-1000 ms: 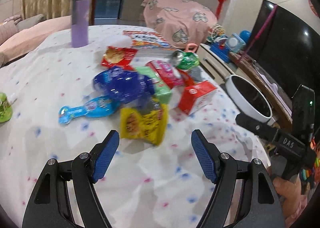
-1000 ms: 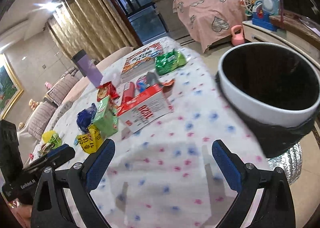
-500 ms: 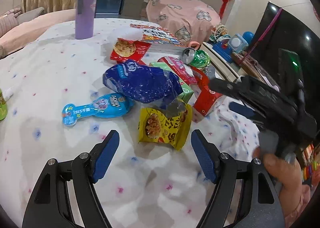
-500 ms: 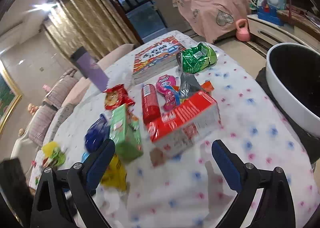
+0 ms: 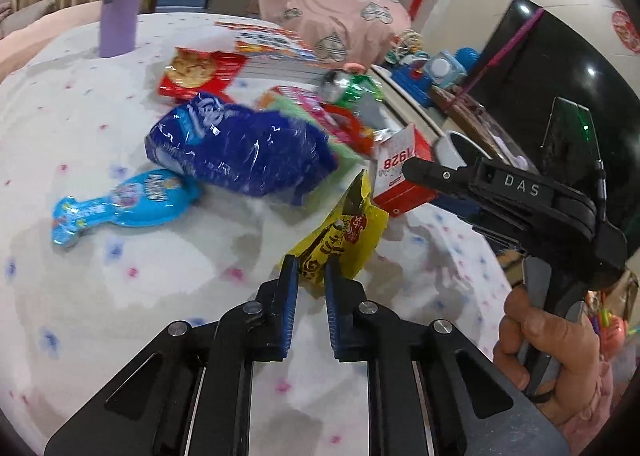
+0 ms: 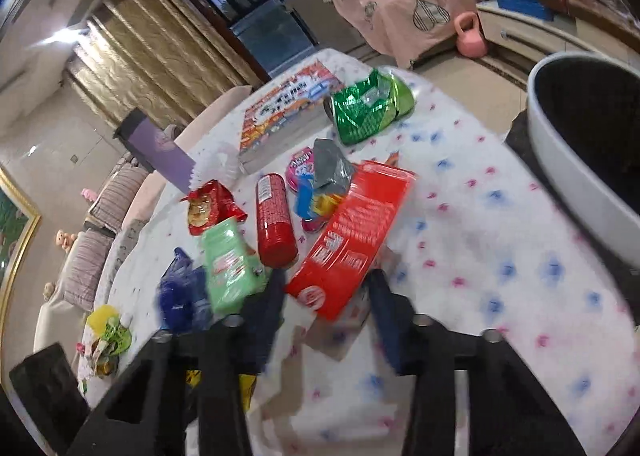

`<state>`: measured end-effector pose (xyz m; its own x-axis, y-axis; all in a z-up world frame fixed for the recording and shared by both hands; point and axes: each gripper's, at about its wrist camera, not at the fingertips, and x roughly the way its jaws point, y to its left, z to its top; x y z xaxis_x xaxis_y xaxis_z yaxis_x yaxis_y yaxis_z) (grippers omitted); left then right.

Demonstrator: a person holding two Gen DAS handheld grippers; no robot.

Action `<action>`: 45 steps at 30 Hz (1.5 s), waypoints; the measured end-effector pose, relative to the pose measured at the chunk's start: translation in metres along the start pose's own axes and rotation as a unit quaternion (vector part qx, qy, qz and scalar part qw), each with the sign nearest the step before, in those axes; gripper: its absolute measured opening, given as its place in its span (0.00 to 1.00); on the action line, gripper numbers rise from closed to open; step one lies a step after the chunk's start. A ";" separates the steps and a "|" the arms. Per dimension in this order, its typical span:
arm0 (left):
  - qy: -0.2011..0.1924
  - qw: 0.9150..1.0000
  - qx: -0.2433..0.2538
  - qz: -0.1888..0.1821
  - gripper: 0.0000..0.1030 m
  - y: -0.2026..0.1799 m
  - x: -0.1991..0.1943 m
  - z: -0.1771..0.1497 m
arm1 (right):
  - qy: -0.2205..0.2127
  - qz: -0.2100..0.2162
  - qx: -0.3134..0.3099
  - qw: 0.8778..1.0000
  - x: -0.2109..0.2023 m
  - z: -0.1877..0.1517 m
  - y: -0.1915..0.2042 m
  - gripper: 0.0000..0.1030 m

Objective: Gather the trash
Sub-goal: 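Grasp the yellow snack bag with the left tool while the right tool grasps the red juice box, then carry yellow bag and red juice box over the bin and release both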

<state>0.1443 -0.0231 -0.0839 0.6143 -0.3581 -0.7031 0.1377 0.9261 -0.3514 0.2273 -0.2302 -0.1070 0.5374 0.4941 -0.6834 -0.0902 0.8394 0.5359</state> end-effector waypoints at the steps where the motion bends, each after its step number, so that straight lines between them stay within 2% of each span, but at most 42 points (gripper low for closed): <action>1: 0.001 1.000 0.005 -0.005 0.12 -0.006 -0.002 -0.002 | -0.001 0.000 -0.001 1.000 -0.006 -0.001 -0.003 0.37; 8: -0.004 0.999 0.038 -0.028 0.11 -0.039 -0.008 -0.001 | -0.023 -0.006 0.001 1.000 -0.050 -0.010 -0.032 0.34; 14: -0.001 0.998 0.057 -0.032 0.11 -0.058 -0.001 0.004 | -0.030 -0.020 0.000 0.999 -0.071 -0.017 -0.049 0.34; 20: 0.004 0.998 0.064 -0.024 0.11 -0.063 0.005 0.004 | -0.009 -0.035 -0.007 0.999 -0.065 -0.021 -0.059 0.34; 22: 0.006 0.998 0.064 -0.021 0.11 -0.062 0.007 0.004 | -0.006 -0.044 -0.021 0.999 -0.062 -0.020 -0.054 0.39; 24: 0.008 0.998 0.063 -0.019 0.11 -0.061 0.007 0.004 | -0.007 -0.064 -0.030 0.997 -0.057 -0.018 -0.048 0.49; 29: 0.008 0.998 0.060 -0.014 0.11 -0.060 0.009 0.007 | -0.007 -0.078 -0.043 0.996 -0.043 -0.012 -0.045 0.49; 31: 0.009 0.998 0.060 -0.014 0.11 -0.061 0.012 0.009 | 0.002 -0.070 -0.036 0.997 -0.038 -0.012 -0.050 0.43; 35: 0.011 0.998 0.063 -0.022 0.11 -0.070 0.016 0.015 | -0.016 -0.062 -0.045 0.997 -0.052 -0.014 -0.051 0.36; 45: 0.003 0.994 0.103 -0.044 0.11 -0.119 0.028 0.036 | -0.070 -0.053 -0.025 0.996 -0.105 0.006 -0.074 0.34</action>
<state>0.1732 -0.1393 -0.0397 0.5889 -0.4392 -0.6785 0.3466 0.8956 -0.2789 0.1828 -0.3457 -0.0725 0.6572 0.3686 -0.6574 -0.0662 0.8971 0.4368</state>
